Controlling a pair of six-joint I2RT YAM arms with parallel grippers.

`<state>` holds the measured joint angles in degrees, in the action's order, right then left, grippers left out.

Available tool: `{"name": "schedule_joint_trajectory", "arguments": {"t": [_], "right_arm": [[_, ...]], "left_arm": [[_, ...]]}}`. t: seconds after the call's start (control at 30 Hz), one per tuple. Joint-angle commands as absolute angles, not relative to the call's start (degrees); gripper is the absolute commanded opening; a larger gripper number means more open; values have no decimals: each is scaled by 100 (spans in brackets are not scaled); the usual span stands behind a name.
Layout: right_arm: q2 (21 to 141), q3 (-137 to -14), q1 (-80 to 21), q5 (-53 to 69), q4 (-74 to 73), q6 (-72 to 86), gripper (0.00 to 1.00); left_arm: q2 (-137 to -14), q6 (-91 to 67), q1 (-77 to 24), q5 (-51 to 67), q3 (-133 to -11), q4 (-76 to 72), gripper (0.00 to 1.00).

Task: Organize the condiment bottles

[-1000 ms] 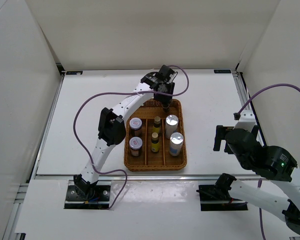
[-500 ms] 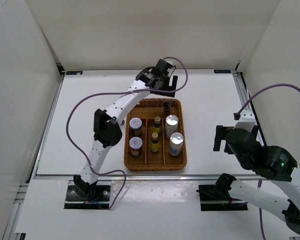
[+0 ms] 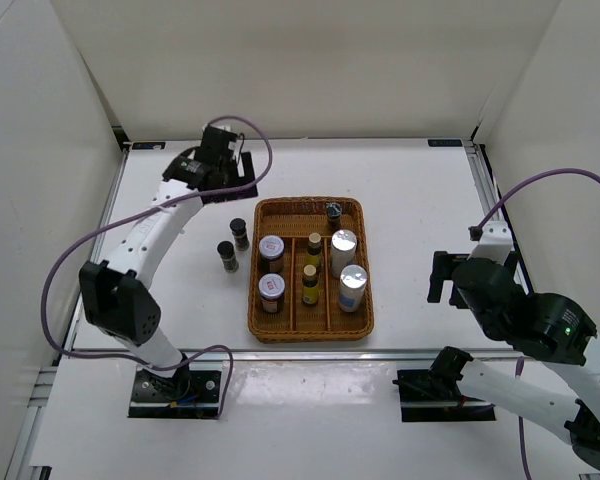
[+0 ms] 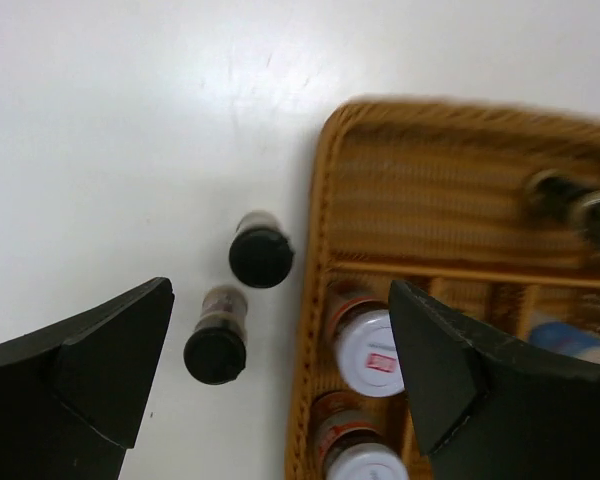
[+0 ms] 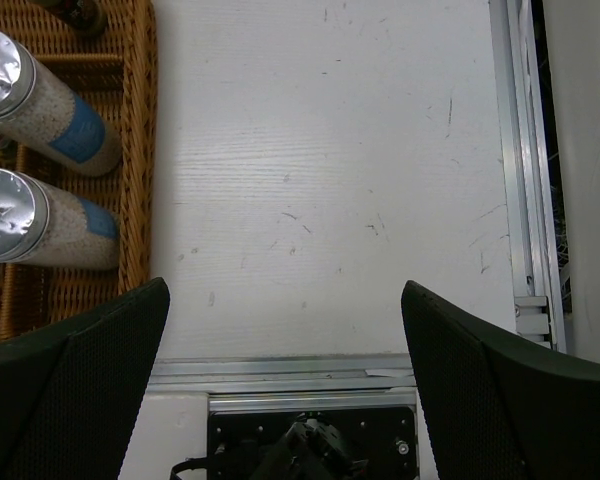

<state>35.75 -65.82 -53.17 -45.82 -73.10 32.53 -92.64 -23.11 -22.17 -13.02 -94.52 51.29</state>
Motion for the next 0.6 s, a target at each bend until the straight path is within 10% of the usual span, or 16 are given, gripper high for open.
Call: {"name": "schedule_joint_trajectory", "arguments": {"t": [0.0,0.57], "right_arm": [[3524,-6583,-5335,-4614,-7110,3199,100],[3682,-6583,-5335,-4562,-7110,3199,100]], "left_arm": [[-9404,-2487,-2128,-967,-8650,4818,100],[-10177,-2382,-2021,-791,-8253,4421,88]]}}
